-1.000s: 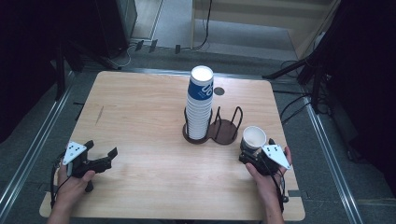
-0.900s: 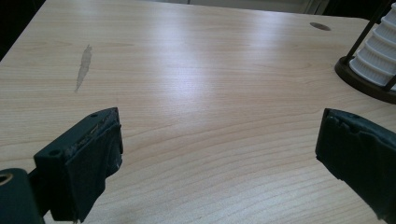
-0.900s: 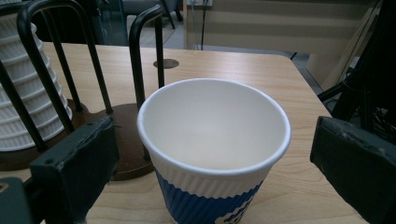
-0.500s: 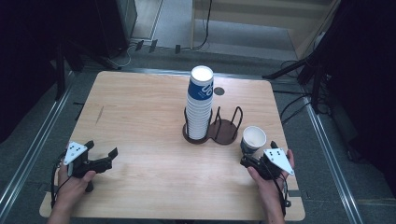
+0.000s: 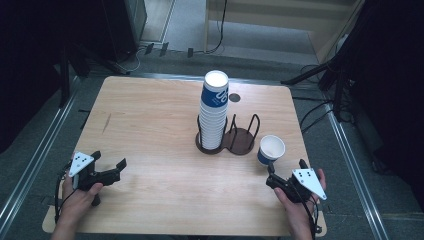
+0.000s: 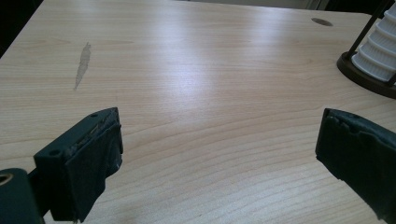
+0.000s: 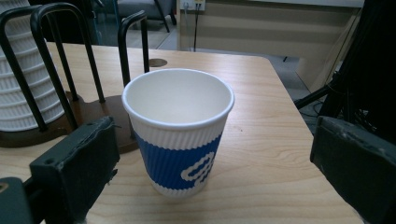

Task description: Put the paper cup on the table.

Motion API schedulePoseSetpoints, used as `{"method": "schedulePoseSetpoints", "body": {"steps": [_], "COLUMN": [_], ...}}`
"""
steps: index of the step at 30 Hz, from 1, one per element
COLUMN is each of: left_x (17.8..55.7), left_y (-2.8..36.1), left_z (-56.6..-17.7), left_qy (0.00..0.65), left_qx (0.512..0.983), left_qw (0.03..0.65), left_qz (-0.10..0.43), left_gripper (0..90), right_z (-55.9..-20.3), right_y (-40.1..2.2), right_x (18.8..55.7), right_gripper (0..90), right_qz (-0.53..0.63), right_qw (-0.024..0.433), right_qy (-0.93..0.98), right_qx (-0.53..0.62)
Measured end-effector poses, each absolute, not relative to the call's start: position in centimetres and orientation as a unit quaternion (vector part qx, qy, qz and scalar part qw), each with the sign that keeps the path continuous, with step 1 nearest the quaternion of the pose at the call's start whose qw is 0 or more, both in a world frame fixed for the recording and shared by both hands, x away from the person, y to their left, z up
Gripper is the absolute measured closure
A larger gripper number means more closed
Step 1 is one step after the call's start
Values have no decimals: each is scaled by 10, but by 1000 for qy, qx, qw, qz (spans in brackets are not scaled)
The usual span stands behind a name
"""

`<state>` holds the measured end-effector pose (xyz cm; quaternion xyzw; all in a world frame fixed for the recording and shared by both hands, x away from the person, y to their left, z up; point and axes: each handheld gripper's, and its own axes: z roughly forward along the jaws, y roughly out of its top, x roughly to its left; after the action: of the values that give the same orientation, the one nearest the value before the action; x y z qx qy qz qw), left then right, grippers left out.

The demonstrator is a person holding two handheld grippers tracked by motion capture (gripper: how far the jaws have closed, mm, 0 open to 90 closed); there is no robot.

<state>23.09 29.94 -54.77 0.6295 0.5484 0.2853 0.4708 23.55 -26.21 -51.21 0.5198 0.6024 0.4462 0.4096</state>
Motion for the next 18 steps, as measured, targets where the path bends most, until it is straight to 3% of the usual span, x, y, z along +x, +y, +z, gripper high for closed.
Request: {"method": "schedulePoseSetpoints", "body": {"steps": [18], "left_x": [231], "left_y": [299], "left_z": [-548], "left_qy": [550], "left_qx": [631], "left_qw": [467], "left_qz": [286], "left_gripper": [14], "right_z": [-528], "right_y": [-294], "right_x": [222], "right_gripper": [2], "right_qz": [434], "right_qw": [392], "right_qy": [607], "right_qx": [539]}}
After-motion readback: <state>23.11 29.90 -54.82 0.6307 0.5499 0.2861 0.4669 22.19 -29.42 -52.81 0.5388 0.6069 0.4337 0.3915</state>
